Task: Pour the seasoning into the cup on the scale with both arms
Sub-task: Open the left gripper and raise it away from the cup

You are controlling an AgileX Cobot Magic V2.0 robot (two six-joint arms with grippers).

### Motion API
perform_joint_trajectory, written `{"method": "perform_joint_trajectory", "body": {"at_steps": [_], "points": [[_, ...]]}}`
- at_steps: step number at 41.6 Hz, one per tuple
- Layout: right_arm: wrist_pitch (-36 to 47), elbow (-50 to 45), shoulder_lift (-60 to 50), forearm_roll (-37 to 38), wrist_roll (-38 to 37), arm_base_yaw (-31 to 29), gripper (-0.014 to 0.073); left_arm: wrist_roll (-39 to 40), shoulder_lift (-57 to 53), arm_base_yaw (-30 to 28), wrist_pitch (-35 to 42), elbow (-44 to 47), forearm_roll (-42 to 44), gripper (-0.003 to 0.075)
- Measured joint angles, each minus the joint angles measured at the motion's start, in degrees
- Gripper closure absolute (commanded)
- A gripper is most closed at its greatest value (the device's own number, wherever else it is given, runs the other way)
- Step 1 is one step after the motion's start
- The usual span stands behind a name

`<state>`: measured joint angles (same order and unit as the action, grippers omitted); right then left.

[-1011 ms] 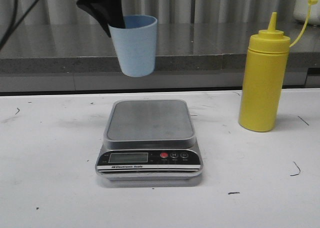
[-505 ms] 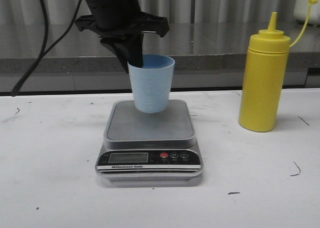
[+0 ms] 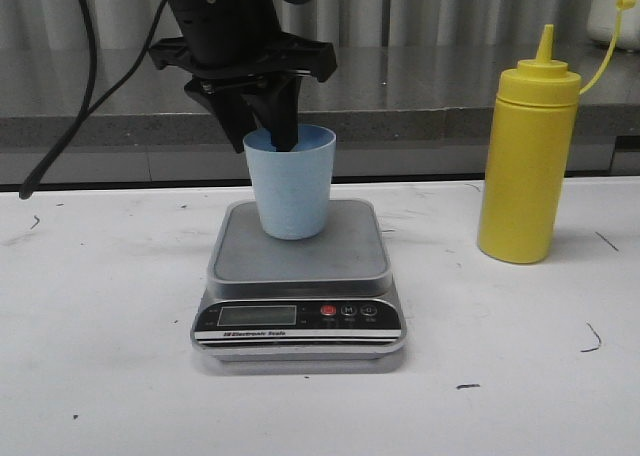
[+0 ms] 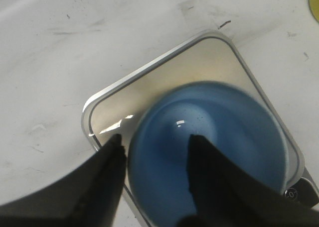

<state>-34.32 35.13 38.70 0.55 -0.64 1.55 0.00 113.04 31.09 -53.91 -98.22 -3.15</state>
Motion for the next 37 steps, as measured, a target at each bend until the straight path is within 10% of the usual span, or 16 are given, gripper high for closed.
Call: {"method": "perform_joint_trajectory", "body": {"at_steps": [18,37], "points": [[0.00,0.00,0.00,0.00,0.00,0.00,0.0033,0.00,-12.77,0.00,-1.29,1.52,1.38,0.0281],[0.00,0.00,0.00,0.00,0.00,0.00,0.0033,0.73,-46.24,-1.97,5.50,28.98,3.15,0.0281]]}}
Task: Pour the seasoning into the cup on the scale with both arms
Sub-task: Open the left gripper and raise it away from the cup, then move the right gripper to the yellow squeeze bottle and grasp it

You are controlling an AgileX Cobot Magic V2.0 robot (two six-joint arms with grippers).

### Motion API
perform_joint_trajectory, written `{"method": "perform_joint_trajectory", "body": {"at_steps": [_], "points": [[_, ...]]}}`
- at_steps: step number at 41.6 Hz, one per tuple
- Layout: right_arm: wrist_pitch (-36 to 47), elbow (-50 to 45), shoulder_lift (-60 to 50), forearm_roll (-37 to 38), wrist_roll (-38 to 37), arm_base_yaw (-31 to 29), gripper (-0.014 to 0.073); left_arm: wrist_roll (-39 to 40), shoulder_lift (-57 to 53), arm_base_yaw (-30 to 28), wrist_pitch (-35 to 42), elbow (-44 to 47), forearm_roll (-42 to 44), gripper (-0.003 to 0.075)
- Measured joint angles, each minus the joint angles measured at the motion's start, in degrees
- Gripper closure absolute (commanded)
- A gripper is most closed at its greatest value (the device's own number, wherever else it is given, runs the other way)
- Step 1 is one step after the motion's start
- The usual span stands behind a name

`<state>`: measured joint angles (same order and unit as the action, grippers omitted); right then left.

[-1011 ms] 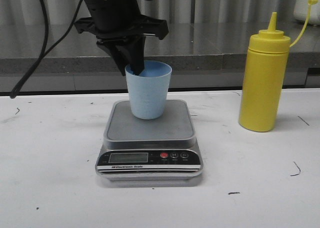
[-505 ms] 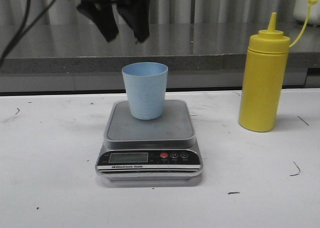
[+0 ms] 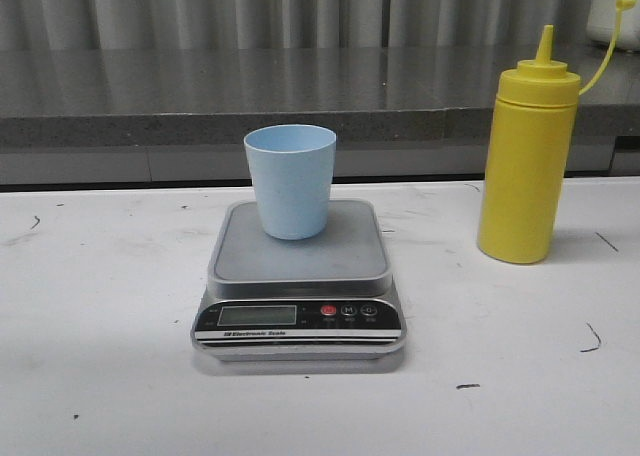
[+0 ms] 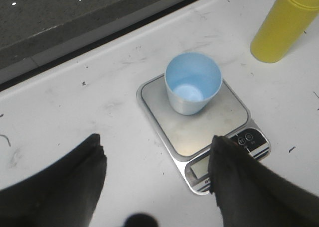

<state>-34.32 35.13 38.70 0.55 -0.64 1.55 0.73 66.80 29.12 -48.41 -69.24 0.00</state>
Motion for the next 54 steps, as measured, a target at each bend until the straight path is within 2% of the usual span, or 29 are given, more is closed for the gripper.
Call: {"method": "perform_joint_trajectory", "body": {"at_steps": [13,22,48,51,54], "points": [[0.00,0.00,0.00,0.00,0.00,0.00,0.0033,0.74,-20.04,-0.48,0.55,15.02,0.00,0.0281],[0.00,0.00,0.00,0.00,0.00,0.00,0.0033,0.84,-29.66,-0.48,0.55,20.09,0.00,0.0281],[0.26,0.00,0.00,-0.12,0.00,0.00,0.0032,0.84,-31.41,-0.48,0.55,20.76,0.00,0.0281],[0.26,0.00,0.00,-0.55,0.13,0.00,0.0023,0.84,-31.41,-0.48,0.55,20.76,0.00,0.0281],[0.26,0.00,0.00,-0.55,0.64,0.48,-0.0024,0.84,-31.41,-0.48,0.55,20.76,0.00,0.0281]]}}
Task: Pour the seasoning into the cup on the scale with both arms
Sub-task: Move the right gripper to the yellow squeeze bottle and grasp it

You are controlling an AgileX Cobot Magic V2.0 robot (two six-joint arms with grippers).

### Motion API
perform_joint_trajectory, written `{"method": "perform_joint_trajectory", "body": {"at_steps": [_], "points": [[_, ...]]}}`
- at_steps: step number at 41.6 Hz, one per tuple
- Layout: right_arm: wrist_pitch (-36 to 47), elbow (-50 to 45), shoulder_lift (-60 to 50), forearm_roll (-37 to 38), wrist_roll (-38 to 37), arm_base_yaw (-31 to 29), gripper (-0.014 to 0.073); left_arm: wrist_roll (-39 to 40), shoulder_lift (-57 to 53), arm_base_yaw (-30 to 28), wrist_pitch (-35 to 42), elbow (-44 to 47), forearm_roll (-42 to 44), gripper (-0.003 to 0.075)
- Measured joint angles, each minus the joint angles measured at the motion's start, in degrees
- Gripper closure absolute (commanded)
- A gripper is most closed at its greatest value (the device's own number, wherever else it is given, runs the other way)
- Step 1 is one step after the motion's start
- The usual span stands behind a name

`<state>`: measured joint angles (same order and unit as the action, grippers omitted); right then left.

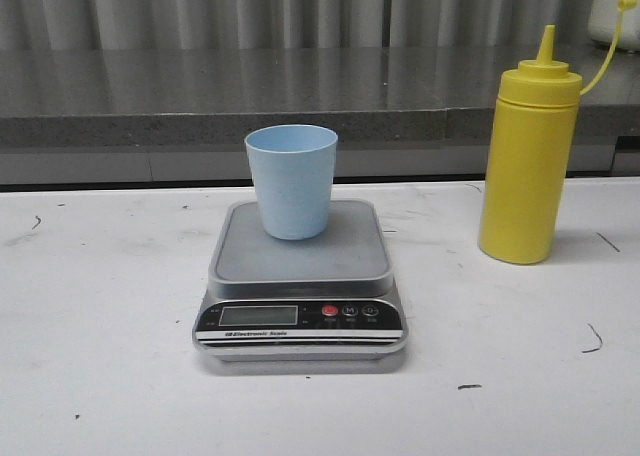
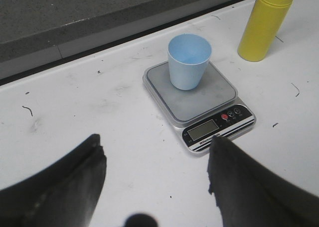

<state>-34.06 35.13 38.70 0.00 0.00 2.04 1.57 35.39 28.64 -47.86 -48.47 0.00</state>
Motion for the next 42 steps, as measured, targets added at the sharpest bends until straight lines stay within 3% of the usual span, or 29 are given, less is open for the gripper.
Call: {"method": "perform_joint_trajectory", "body": {"at_steps": [3,15,27,42], "points": [[0.00,0.00,0.00,0.00,0.65,1.87,-0.0073,0.00,0.00,0.00,0.00,0.00,0.00,0.0281],[3.74,0.00,2.11,0.00,1.88,8.44,-0.0069,0.00,0.00,0.00,0.00,0.00,0.00,0.0281],[20.33,-2.49,9.16,-3.66,1.78,8.44,-0.0069,0.00,0.00,0.00,0.00,0.00,0.00,0.0281],[43.76,-7.49,29.69,-4.37,1.78,8.44,-0.0069,0.00,0.00,0.00,0.00,0.00,0.00,0.0281]]}}
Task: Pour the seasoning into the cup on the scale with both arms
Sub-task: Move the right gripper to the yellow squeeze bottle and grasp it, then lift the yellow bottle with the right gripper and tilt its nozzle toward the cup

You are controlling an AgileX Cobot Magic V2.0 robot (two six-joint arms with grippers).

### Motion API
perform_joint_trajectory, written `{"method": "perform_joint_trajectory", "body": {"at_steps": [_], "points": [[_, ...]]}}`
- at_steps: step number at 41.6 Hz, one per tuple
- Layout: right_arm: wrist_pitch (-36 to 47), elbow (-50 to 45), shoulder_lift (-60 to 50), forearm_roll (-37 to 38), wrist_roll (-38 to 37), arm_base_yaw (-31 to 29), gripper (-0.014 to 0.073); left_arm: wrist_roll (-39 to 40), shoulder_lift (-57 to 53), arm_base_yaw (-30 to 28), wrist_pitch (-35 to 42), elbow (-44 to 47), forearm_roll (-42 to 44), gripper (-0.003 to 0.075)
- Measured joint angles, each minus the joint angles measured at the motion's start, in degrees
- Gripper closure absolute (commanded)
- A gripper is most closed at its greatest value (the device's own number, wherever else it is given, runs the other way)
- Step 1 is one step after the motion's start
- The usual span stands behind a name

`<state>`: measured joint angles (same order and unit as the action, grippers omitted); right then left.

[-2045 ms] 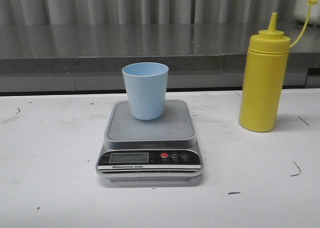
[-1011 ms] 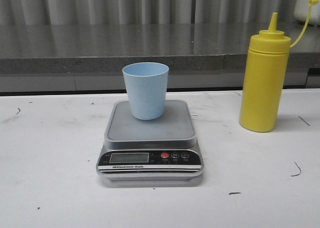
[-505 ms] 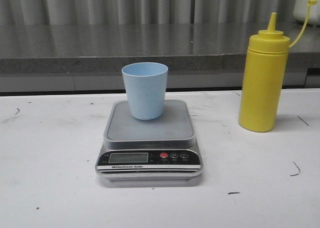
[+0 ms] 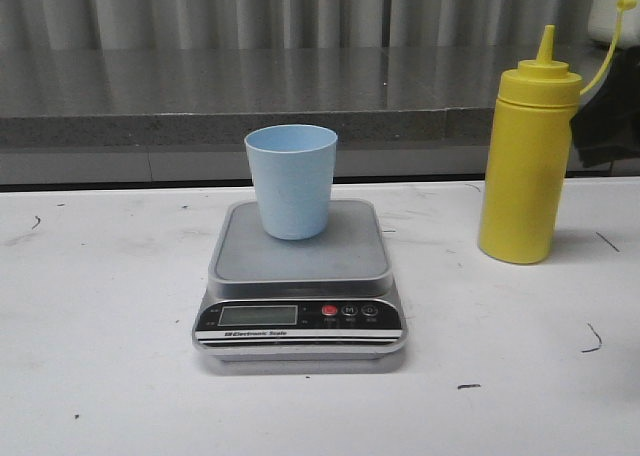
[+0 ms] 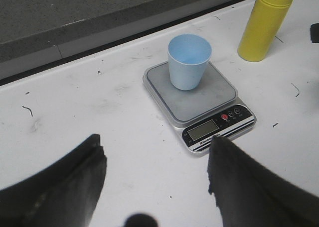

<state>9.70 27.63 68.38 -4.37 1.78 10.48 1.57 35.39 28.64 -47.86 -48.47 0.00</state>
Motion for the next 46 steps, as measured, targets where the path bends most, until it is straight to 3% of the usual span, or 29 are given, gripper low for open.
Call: {"method": "perform_joint_trajectory", "body": {"at_steps": [9,18,30,46], "points": [[13.66,0.00,12.53,0.10,-2.90,0.00,-0.0069,0.00,0.00,0.00,0.00,0.00,0.00,0.0281],[25.57,0.00,22.71,5.39,-9.98,0.00,-0.0069,0.00,0.00,0.00,0.00,0.09,0.00,0.0281],[42.46,0.55,32.82,5.59,-10.57,0.03,-0.0069,0.00,0.00,0.00,0.00,0.09,0.00,0.0281],[45.02,8.16,39.62,2.83,-8.46,0.03,-0.0069,0.00,0.00,0.00,0.00,0.09,0.00,0.0281]]}}
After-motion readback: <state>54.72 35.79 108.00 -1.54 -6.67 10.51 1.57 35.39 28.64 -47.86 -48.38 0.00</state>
